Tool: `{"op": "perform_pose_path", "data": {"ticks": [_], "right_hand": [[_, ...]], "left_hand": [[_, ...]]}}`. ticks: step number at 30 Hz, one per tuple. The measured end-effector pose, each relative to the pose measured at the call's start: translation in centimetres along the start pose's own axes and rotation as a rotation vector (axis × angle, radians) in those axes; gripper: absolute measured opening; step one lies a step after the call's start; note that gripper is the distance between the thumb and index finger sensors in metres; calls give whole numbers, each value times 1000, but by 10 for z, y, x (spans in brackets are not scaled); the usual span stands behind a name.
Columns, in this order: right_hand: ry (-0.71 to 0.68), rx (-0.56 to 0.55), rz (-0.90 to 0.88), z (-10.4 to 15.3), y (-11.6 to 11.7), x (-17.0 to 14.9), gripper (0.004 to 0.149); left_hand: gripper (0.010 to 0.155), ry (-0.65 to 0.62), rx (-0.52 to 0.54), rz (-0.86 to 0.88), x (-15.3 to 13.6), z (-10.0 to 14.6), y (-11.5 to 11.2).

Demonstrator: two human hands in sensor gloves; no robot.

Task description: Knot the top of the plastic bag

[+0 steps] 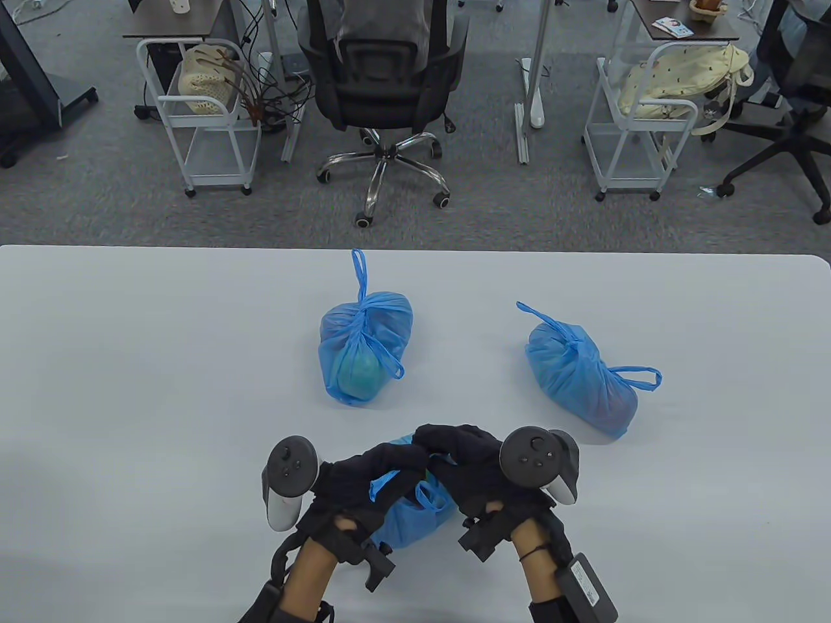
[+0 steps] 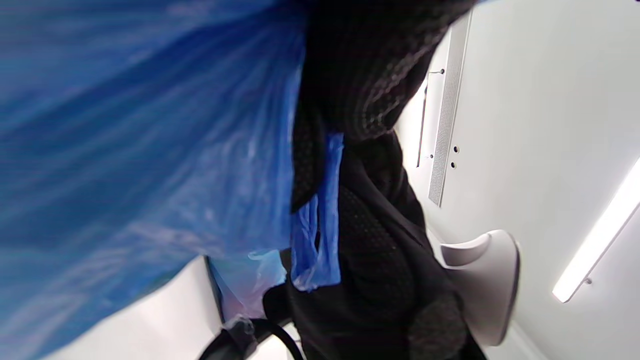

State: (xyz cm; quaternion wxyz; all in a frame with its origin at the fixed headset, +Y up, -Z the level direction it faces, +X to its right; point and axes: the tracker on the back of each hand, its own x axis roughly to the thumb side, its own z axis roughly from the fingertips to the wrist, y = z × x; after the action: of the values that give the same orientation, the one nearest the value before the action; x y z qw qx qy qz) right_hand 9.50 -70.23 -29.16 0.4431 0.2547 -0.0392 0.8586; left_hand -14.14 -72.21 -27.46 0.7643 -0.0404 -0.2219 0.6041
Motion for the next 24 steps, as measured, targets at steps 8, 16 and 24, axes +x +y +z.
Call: {"op": "perform_pose_path", "data": {"ticks": [8, 16, 24], "right_hand": [[18, 29, -18, -1, 4, -1, 48], [37, 47, -14, -1, 5, -4, 51], [45, 69, -2, -2, 7, -3, 54]], "left_hand": [[34, -160, 206, -666, 35, 10, -10], [34, -258, 282, -1093, 48, 14, -32], [34, -308, 299, -1320, 51, 15, -43]]}}
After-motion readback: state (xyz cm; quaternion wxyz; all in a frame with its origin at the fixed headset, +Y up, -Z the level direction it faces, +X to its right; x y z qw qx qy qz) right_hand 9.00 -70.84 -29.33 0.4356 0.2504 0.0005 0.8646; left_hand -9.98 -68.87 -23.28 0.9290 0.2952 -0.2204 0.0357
